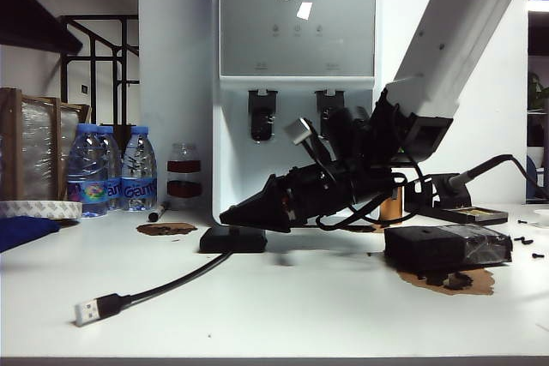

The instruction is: Take the USB flash drive out of the black sponge and insert it into the slot on top of the black USB adpator box.

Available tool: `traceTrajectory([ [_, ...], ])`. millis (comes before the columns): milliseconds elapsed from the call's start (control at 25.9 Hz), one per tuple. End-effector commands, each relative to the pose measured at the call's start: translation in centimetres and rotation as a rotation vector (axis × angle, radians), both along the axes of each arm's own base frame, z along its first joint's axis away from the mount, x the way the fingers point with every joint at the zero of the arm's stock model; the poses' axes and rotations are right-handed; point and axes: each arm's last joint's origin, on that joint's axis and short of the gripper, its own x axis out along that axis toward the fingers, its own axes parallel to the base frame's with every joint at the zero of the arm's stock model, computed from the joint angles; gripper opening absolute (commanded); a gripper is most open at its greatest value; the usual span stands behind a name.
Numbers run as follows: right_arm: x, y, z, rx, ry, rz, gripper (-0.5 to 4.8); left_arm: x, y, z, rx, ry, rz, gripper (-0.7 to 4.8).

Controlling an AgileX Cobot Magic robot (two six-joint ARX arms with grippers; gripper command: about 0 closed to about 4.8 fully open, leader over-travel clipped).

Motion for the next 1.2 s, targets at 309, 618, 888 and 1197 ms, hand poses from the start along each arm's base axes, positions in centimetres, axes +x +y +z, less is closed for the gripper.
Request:
traceTrajectory([
  [309, -0.4, -0.5, -1.6, -0.097, 0.227, -0.139, -0.02, 0.5, 0.2, 0.2, 0.065, -0.058, 0.045, -0.04],
  [618, -0.7, -0.8, -4.2, -0.165, 0.111, -0.097, -0.02, 0.5, 0.2, 0.2, 0.072, -0.057, 0.051, -0.04],
  [888, -0.7, -0.8, -4.6, -0.182, 0.102, -0.108, -0.02, 0.5, 0.2, 0.2, 0.072, -0.056, 0.051, -0.04],
  [1197, -0.6, -0.8, -4.2, -0.161, 0.094, -0.093, 0.84, 0.5, 0.2, 0.2, 0.071, -0.055, 0.051, -0.04],
])
